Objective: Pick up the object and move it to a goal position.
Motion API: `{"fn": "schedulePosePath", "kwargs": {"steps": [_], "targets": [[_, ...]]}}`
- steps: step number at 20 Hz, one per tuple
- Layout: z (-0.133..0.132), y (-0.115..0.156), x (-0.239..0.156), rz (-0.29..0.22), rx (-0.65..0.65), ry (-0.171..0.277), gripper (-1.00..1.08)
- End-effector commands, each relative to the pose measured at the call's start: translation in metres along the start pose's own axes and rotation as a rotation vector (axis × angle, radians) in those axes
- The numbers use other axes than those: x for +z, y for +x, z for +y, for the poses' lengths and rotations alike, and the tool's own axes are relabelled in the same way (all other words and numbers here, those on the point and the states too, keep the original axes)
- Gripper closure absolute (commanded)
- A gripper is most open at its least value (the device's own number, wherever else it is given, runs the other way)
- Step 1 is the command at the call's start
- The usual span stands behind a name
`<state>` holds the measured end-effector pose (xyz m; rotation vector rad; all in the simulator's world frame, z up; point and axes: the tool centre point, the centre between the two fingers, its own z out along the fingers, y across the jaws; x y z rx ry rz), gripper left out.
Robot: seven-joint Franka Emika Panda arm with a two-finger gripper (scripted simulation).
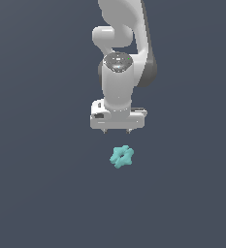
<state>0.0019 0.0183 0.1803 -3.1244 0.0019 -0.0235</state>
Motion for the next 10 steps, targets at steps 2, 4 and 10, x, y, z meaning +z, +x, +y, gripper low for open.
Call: {"fn": "schedulePosePath", "kwargs": {"steps": [2, 4, 10], "targets": [[0.0004, 0.0000, 0.0001, 0.000, 0.001, 0.000, -1.00], [0.0031, 0.0000, 0.0005, 0.001, 0.012, 0.002, -1.00], [0.0078, -0.0002, 0.0006, 0.004, 0.035, 0.006, -1.00]]}}
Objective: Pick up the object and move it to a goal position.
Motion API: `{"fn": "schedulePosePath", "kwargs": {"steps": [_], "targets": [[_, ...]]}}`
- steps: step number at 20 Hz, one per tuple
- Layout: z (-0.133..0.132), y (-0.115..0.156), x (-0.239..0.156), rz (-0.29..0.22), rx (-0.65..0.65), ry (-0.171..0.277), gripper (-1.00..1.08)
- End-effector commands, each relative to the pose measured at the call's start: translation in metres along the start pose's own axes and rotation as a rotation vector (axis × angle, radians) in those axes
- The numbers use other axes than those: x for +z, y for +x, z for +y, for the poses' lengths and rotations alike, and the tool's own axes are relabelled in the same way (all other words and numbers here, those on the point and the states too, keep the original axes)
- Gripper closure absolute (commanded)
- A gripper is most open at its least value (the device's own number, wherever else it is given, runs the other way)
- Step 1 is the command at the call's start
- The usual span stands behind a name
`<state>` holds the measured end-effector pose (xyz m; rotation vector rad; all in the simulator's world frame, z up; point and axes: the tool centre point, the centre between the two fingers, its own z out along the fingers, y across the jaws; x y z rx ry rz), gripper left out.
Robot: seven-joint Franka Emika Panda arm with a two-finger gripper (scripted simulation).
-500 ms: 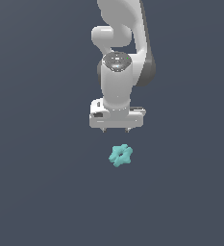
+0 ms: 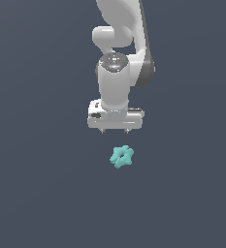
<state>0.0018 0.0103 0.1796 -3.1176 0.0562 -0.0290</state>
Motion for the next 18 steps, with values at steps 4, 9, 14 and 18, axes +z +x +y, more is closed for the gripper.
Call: {"fn": "schedulePosePath", "kwargs": {"steps": [4, 9, 14, 18], "targets": [[-0.002, 0.001, 0.005, -0.013, -0.031, -0.010, -1.00], [-0.005, 0.003, 0.019, -0.053, -0.123, -0.041, -1.00], [-0.009, 0.005, 0.041, -0.123, -0.273, -0.091, -1.00], [-0.012, 0.007, 0.066, -0.202, -0.432, -0.145, -1.00]]}}
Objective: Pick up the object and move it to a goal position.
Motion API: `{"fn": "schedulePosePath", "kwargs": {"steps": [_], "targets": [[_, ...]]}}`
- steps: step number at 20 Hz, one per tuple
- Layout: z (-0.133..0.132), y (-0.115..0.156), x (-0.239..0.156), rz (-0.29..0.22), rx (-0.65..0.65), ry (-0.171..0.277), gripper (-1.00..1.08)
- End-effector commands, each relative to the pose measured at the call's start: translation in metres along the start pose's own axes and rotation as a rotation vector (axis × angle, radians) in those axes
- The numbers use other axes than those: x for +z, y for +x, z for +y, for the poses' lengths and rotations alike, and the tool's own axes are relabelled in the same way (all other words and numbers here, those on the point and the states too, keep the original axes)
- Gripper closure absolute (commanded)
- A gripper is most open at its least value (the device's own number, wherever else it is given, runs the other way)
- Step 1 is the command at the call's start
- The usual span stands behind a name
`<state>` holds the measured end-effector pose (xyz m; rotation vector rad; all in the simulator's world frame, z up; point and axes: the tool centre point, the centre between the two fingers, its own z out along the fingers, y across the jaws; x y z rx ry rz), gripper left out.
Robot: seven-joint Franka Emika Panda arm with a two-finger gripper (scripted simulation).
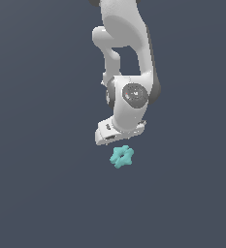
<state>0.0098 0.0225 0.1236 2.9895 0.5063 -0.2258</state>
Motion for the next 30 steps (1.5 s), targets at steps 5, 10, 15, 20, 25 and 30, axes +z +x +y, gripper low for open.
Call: {"fn": "schedulePosePath", "kwargs": {"steps": [5, 10, 15, 20, 25, 30], "targets": [[-0.005, 0.009, 0.036, -0.128, -0.240, -0.078, -1.00], [-0.006, 0.013, 0.054, -0.196, -0.356, -0.116, -1.00], [-0.006, 0.015, 0.063, -0.233, -0.416, -0.135, -1.00], [-0.007, 0.015, 0.065, -0.236, -0.420, -0.136, -1.00], [-0.004, 0.012, 0.079, -0.238, -0.423, -0.137, -1.00], [-0.001, 0.008, 0.093, -0.239, -0.426, -0.137, -1.00]]}}
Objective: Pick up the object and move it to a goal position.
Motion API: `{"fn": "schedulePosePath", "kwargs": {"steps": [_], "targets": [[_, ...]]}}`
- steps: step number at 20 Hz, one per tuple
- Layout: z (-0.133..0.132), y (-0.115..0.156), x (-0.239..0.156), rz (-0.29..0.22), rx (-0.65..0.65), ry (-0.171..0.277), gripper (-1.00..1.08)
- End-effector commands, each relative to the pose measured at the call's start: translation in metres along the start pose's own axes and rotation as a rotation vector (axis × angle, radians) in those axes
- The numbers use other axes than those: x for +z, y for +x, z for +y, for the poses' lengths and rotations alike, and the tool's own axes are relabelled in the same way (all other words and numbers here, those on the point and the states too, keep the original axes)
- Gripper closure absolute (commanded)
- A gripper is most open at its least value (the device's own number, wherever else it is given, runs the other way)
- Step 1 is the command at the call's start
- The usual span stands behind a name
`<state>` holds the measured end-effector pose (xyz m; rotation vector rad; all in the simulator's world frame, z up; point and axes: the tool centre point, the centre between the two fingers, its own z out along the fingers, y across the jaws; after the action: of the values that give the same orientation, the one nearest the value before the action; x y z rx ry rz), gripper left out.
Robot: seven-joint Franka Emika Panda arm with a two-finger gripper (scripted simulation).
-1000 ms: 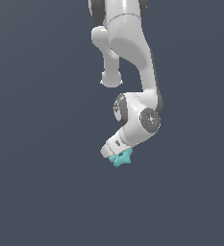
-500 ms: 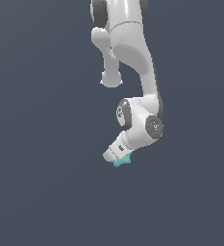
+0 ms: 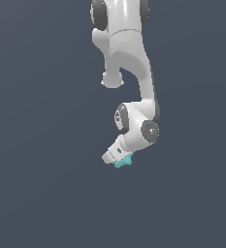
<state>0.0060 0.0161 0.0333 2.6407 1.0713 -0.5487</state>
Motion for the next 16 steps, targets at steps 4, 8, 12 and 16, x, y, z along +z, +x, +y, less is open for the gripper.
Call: {"fn": "schedulePosePath", "kwargs": {"steps": [4, 8, 12, 16], "targets": [[0.0001, 0.0000, 0.0033, 0.001, -0.001, -0.001, 1.08], [0.0001, 0.0000, 0.0033, 0.001, -0.001, -0.001, 1.08], [0.0013, -0.0012, 0.0036, -0.001, 0.002, -0.001, 1.08], [0.0058, -0.0027, -0.0003, -0.001, 0.002, -0.001, 1.08]]}}
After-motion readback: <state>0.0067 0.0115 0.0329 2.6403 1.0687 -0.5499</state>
